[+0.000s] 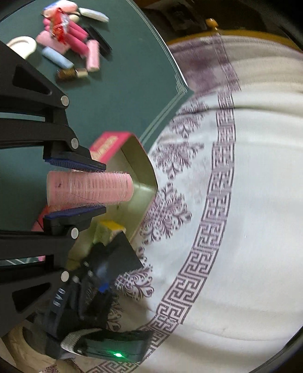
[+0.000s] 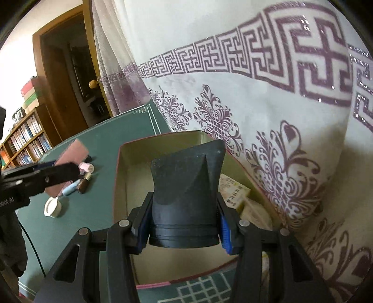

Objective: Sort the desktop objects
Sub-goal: 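Carry the roller and nozzle into the pink tin and release both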

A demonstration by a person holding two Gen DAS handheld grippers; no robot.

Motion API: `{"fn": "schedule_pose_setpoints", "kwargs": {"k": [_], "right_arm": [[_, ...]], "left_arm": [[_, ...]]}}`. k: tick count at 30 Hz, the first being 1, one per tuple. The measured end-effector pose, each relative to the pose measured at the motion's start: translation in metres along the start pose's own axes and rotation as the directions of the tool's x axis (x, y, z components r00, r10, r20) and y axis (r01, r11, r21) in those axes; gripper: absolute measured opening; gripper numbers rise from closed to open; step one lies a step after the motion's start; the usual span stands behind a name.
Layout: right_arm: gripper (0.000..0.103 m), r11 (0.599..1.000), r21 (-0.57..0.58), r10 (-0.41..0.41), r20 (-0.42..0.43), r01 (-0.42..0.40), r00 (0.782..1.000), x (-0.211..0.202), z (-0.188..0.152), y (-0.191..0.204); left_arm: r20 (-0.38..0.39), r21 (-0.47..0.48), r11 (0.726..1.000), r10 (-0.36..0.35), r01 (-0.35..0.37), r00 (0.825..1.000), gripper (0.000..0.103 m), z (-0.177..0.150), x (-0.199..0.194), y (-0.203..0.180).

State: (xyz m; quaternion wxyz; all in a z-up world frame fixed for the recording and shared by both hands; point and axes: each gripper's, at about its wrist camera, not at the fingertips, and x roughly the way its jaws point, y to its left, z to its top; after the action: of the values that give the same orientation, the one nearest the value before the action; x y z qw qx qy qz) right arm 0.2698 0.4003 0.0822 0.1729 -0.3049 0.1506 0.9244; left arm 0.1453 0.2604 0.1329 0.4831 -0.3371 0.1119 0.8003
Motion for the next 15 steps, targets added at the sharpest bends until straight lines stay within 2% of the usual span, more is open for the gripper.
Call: {"fn": "schedule_pose_setpoints", "kwargs": {"k": [9,10,11,12,13,14,15], "right_arm": [[0.052,1.0,0.012,0.013,-0.02,-0.013,1.0,0.008,-0.006,-0.007],[0.053,1.0,0.011,0.011,-0.019,-0.011,1.0,0.009,-0.006,-0.007],[0.053,1.0,0.008,0.007,-0.02,-0.007,1.0,0.009,-0.006,-0.007],[0.053,1.0,0.006,0.005,-0.024,-0.005,1.0,0.011,-0.006,-0.007],[0.054,1.0,0.005,0.003,-0.033,-0.003,0.999,0.012,-0.007,-0.007],[0.057,1.0,0.011,-0.003,-0.042,0.004,0.999,0.013,-0.009,-0.008],[0.065,1.0,0.017,-0.009,-0.044,0.01,0.999,0.015,-0.009,-0.008]], "left_arm": [[-0.025,0.021,0.999,-0.034,0.034,0.999,0.03,0.012,0.03,-0.021],[-0.032,0.015,0.999,-0.035,0.036,0.999,0.036,0.013,0.033,-0.021],[-0.039,0.004,0.999,-0.038,0.038,0.998,0.047,0.013,0.036,-0.02],[-0.043,-0.016,0.999,-0.039,0.039,0.998,0.075,0.013,0.039,-0.017],[-0.035,-0.032,0.999,-0.035,0.034,0.999,0.084,0.012,0.039,-0.014],[-0.024,-0.043,0.999,-0.031,0.03,0.999,0.084,0.011,0.038,-0.011],[-0.024,-0.049,0.998,-0.028,0.027,0.999,0.084,0.01,0.037,-0.008]]}}
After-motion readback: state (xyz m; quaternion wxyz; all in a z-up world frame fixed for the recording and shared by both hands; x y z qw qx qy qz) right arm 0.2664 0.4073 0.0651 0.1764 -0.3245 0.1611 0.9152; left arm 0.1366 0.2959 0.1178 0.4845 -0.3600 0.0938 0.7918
